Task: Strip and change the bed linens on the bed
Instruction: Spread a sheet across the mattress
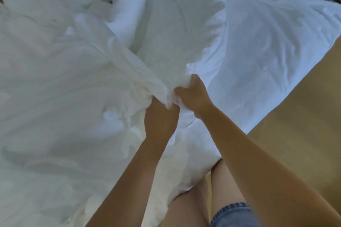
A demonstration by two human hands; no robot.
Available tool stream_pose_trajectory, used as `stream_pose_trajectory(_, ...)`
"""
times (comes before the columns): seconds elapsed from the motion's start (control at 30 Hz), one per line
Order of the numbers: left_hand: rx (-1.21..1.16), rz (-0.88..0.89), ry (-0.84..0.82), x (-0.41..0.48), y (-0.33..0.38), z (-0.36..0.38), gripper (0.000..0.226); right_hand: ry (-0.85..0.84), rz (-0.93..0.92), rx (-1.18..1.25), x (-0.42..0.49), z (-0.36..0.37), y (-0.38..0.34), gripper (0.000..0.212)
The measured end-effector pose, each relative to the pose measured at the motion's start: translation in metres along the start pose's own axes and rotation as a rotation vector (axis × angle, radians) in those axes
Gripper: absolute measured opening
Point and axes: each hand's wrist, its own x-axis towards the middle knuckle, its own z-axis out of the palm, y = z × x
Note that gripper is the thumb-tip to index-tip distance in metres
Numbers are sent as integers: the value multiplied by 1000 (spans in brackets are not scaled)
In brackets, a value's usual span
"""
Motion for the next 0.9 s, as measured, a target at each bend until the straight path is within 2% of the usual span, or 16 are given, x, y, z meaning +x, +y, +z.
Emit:
stream_pose_trajectory(0.07, 187, 98, 110, -7, -7, -25, 20, -91, -82, -33, -15, 22, -18, 31)
stream_pose_trajectory(0.13, 238, 97, 191, -10, -16, -51, 14, -185, -150, -15, -31, 44, -31, 33)
stream_pose_trajectory(0.23, 62, -73, 286, -8, -28, -81, 19, -366, -180, 76, -51, 78, -42, 30)
stream_pose_trajectory(0.3, -102, -223, 297, -3, -37, -93, 23, -466, -121, 130, -58, 92, -46, 28)
stream_pose_trajectory(0.37, -253, -311, 277, 2, -46, -100, 28, -545, -29, 213, -58, 97, -47, 30)
stream_pose_trajectory(0.43, -423, -303, 223, 4, -48, -102, 23, -594, -17, 227, -54, 96, -45, 33)
stream_pose_trajectory(0.47, -532, -255, 159, 4, -48, -103, 16, -608, -55, 197, -51, 94, -44, 35)
stream_pose_trajectory(0.53, -744, -141, -9, 3, -48, -102, 32, -617, -165, 116, -46, 89, -42, 42)
stream_pose_trajectory(0.6, -859, -133, -111, 3, -47, -100, 44, -597, -227, 64, -42, 87, -40, 49)
stream_pose_trajectory(0.67, -809, -137, -160, 5, -46, -99, 53, -534, -252, -24, -40, 85, -34, 52)
stream_pose_trajectory(0.73, -648, -87, -189, 8, -41, -99, 62, -471, -255, -96, -38, 84, -32, 40)
stream_pose_trajectory(0.83, -425, -21, -181, 15, -37, -103, 46, -431, -238, -88, -29, 84, -31, 23)
stream_pose_trajectory(0.9, -175, 32, -69, 18, -41, -100, 33, -460, -142, 53, -21, 80, -35, 22)
